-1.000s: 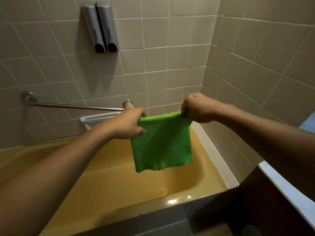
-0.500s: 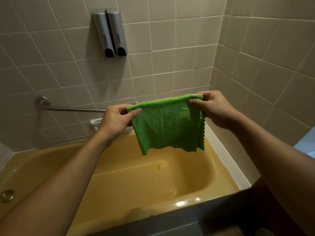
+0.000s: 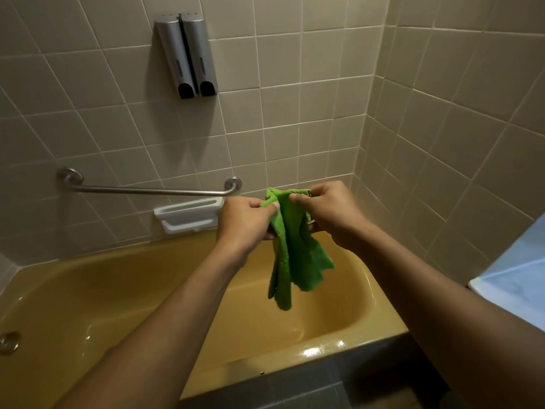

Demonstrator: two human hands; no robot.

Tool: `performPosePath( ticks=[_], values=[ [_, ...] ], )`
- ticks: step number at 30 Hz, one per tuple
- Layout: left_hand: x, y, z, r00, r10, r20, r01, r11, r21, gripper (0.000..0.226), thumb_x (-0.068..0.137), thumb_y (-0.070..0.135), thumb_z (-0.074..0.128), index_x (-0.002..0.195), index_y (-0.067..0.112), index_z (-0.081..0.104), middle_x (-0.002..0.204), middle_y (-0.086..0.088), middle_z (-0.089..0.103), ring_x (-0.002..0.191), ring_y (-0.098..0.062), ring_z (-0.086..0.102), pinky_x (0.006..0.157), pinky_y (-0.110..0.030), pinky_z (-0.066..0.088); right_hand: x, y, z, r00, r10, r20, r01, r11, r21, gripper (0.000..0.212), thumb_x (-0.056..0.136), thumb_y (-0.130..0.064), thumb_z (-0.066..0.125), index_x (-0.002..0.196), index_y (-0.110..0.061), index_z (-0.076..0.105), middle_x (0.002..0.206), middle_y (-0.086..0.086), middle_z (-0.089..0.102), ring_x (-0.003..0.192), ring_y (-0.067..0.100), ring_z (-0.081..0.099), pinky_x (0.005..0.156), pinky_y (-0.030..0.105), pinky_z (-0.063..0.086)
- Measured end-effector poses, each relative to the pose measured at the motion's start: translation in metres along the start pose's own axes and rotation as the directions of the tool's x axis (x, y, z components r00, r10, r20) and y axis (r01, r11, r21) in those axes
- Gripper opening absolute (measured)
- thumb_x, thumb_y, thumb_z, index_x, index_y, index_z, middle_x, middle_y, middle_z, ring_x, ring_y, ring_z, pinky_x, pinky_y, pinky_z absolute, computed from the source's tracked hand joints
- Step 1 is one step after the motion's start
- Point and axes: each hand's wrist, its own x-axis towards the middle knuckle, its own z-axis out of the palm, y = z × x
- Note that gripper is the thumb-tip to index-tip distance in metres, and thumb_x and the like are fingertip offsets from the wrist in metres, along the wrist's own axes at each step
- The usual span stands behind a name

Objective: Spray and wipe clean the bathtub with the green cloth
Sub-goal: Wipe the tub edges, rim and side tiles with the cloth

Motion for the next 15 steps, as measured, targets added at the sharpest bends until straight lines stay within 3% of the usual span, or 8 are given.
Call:
performPosePath(
  ticks=[2, 5, 10, 12, 15],
  values=[
    [0.0, 0.004, 0.002, 1.0, -0.01, 0.014, 0.011, 0.999, -0.036, 0.022, 0.102, 0.025, 0.065, 0.085, 0.017, 0.077, 0.085, -0.008, 0.078, 0.08, -0.021, 0.078, 0.077, -0.042, 0.066, -0.005, -0.002, 0.002, 0.998, -0.034, 0.053, 0.033, 0.999, 0.017, 0.024, 0.098, -0.033, 0.066, 0.098, -0.012, 0.078, 0.087, 0.005, 0.076, 0.085, 0.02, 0.074, 0.075, 0.043, 0.064],
    [0.0, 0.009, 0.001, 0.998, -0.052, 0.037, 0.055, 0.994, -0.092, 0.023, 0.105, 0.021, 0.059, 0.092, 0.01, 0.074, 0.095, -0.014, 0.077, 0.089, -0.024, 0.078, 0.08, -0.038, 0.065, -0.009, -0.003, -0.001, 0.987, -0.075, 0.143, 0.079, 0.997, -0.024, 0.026, 0.101, -0.034, 0.061, 0.108, -0.014, 0.077, 0.093, 0.003, 0.077, 0.092, 0.018, 0.073, 0.085, 0.041, 0.063],
    [-0.003, 0.024, -0.004, 0.977, -0.135, 0.163, 0.174, 0.95, -0.258, 0.025, 0.101, 0.008, 0.048, 0.106, -0.006, 0.069, 0.098, -0.02, 0.076, 0.093, -0.031, 0.076, 0.07, -0.028, 0.062, -0.017, 0.003, -0.005, 0.957, -0.147, 0.249, 0.152, 0.988, 0.001, 0.024, 0.1, -0.031, 0.062, 0.117, -0.017, 0.074, 0.101, -0.002, 0.077, 0.1, 0.015, 0.071, 0.087, 0.033, 0.06],
    [-0.003, 0.029, -0.007, 0.971, -0.139, 0.194, 0.185, 0.953, -0.239, 0.024, 0.098, 0.005, 0.05, 0.107, -0.007, 0.069, 0.099, -0.02, 0.075, 0.096, -0.033, 0.074, 0.077, -0.034, 0.062, -0.021, 0.005, -0.005, 0.946, -0.183, 0.267, 0.195, 0.981, -0.02, 0.028, 0.095, -0.028, 0.07, 0.121, -0.019, 0.071, 0.105, -0.004, 0.075, 0.103, 0.013, 0.069, 0.087, 0.03, 0.059],
    [0.0, 0.034, -0.015, 0.967, -0.091, 0.24, 0.108, 0.992, -0.058, 0.024, 0.098, 0.005, 0.052, 0.105, 0.001, 0.075, 0.109, -0.017, 0.074, 0.108, -0.028, 0.068, 0.095, -0.043, 0.057, -0.019, 0.009, -0.002, 0.968, -0.217, 0.127, 0.229, 0.969, -0.088, 0.032, 0.092, -0.027, 0.074, 0.123, -0.018, 0.071, 0.109, -0.003, 0.074, 0.106, 0.014, 0.067, 0.09, 0.039, 0.06]
  ],
)
